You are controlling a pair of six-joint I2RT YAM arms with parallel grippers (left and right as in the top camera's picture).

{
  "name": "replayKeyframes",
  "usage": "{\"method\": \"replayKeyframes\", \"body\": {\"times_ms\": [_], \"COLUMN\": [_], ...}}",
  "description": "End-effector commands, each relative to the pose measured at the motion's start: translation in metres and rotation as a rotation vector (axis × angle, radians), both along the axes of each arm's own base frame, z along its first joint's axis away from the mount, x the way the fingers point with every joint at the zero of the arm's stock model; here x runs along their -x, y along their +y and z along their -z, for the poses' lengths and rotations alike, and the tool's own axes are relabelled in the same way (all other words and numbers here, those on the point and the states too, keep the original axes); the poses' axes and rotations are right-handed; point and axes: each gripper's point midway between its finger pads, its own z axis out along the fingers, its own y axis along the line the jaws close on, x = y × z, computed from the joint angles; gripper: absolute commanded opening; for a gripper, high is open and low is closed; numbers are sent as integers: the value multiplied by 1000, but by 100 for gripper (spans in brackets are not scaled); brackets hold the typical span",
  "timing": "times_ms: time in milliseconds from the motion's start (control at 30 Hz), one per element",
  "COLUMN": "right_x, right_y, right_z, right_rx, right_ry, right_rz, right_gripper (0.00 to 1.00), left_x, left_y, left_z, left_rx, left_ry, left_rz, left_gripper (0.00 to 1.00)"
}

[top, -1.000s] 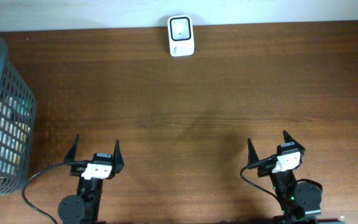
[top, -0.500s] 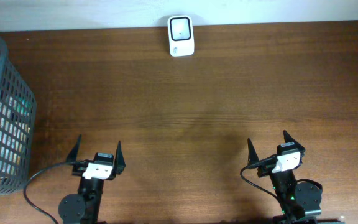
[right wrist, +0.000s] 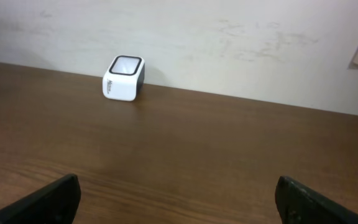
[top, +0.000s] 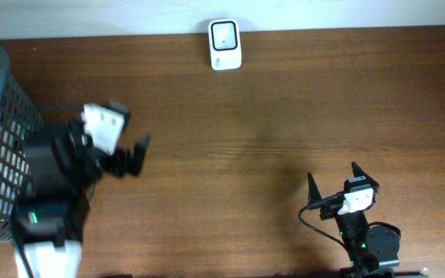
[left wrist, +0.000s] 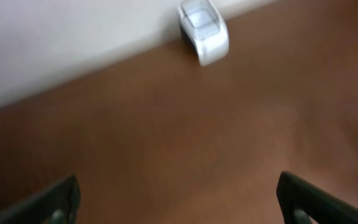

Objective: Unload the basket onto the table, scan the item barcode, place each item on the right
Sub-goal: 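Reach the left gripper into the grey basket and grasp the white tube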

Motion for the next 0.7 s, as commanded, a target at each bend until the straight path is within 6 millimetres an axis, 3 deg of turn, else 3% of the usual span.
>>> {"method": "replayKeyframes", "body": {"times_ms": [0, 67, 100, 233, 300, 333, 367, 467, 500, 533, 600, 667], "right_x": [0, 0, 0, 0, 0, 0, 0, 0, 0, 0, 0, 0], "right_y": [-1, -1, -1, -1, -1, -1, -1, -1, -1, -1, -1, -1], "right_z": [3, 3, 3, 3, 3, 3, 3, 3, 3, 3, 3, 3], "right_rx": [-7, -7, -7, -7, -7, -7, -7, -7, -7, -7, -7, -7], "right_ry": [4, 5, 5, 5, 5, 5, 5, 5, 5, 4, 4, 4], "right_rz": [2, 2, 2, 2, 2, 2, 2, 2, 2, 2, 2, 2], "right_gripper": [99, 99, 99, 99, 99, 99, 99, 99, 98, 99, 99, 99], "left_x": [-26, -35, -43, -62, -83, -98, -104, -103, -96, -76, -48, -28], "left_y": [-12, -34, -40, -41, -19, 18, 50, 138, 166, 217, 268, 297], "left_z": [-36, -48, -45, -30, -34, -38, -47, -76, -81, -83, -83, -82], "left_rx": [70, 185, 227, 238, 217, 247, 262, 313, 343, 414, 486, 479], "left_ry": [174, 284, 320, 336, 295, 286, 247, 125, 102, 74, 44, 25], "left_rz": [62, 164, 195, 202, 47, -217, -373, -643, -724, -900, -1072, -1159], "left_gripper": [99, 99, 99, 99, 99, 99, 99, 99, 99, 99, 100, 100]}}
